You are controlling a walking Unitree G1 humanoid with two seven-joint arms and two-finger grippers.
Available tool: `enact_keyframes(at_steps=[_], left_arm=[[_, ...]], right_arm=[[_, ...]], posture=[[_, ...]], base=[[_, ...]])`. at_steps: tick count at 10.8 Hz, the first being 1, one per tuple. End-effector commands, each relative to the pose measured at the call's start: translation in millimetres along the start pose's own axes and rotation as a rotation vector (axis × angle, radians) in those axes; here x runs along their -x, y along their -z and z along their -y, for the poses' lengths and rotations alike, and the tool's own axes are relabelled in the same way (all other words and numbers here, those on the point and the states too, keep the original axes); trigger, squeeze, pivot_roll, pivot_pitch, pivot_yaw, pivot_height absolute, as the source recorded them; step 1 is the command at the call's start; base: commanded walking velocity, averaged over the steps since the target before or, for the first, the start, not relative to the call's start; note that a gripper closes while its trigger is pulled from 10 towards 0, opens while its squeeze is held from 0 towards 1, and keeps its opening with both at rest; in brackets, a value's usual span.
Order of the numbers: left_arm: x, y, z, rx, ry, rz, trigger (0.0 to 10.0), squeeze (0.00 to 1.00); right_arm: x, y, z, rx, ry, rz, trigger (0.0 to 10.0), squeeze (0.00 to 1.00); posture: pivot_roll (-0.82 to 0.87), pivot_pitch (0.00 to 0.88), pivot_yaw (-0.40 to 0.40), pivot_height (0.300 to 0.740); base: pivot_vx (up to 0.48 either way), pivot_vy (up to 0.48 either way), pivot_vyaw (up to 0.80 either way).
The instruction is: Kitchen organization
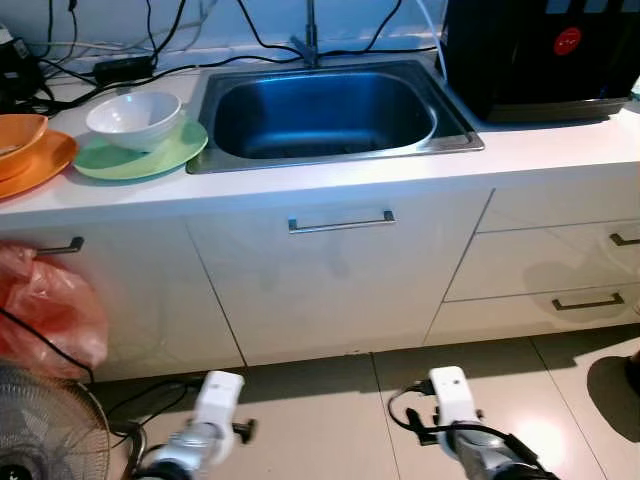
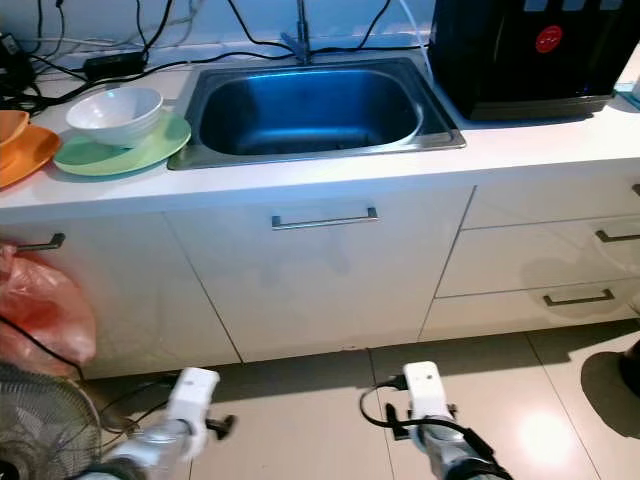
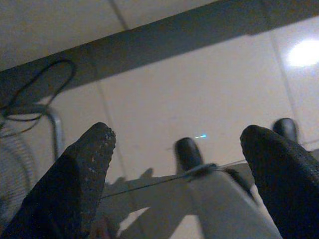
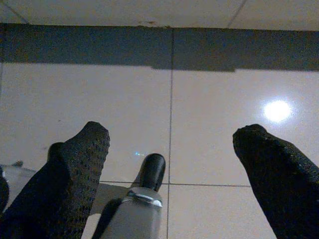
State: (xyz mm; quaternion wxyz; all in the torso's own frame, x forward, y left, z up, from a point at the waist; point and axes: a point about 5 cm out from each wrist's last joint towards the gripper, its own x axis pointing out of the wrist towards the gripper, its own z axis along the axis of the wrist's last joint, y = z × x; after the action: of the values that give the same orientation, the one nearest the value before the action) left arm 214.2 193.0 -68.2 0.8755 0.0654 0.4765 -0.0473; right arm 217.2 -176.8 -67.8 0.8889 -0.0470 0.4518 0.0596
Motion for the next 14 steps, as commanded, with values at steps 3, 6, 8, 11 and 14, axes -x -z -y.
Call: enact_keyframes(at_steps=[3, 6, 8, 11, 14], left_arm=[[5.0, 5.1, -26.1, 0.102, -0.083, 0.028, 10.0, 0.0], [7.4, 3.5, -36.7, 0.239, -0.116, 0.078, 10.0, 0.0], [8.9, 2.9, -42.7, 0.258, -0.133, 0.089, 10.0, 0.0], [11.3, 2.2, -51.6, 0.205, -0.129, 0.086, 10.0, 0.0], [13.3, 1.6, -59.3, 0.177, -0.141, 0.074, 10.0, 0.0]], right_arm=[[-0.7, 6.1, -9.1, -0.007, -0.015, -0.026, 10.0, 0.0], [-1.0, 12.7, -19.0, 0.001, -0.024, -0.042, 10.0, 0.0], [-1.1, 13.8, -23.4, 0.003, -0.037, -0.043, 10.0, 0.0], [-2.7, 8.9, -35.4, 0.001, -0.044, -0.025, 10.0, 0.0], [-3.1, 9.4, -46.0, -0.008, -0.057, -0.024, 10.0, 0.0]], posture=[[0.15, 0.0, 0.076, 0.74], [0.17, 0.0, 0.089, 0.74], [0.17, 0.0, 0.095, 0.74], [0.17, 0.0, 0.122, 0.74], [0.17, 0.0, 0.152, 0.74]], base=[[0.0, 0.0, 0.0], [0.0, 0.0, 0.0], [0.0, 0.0, 0.0], [0.0, 0.0, 0.0], [0.0, 0.0, 0.0]])
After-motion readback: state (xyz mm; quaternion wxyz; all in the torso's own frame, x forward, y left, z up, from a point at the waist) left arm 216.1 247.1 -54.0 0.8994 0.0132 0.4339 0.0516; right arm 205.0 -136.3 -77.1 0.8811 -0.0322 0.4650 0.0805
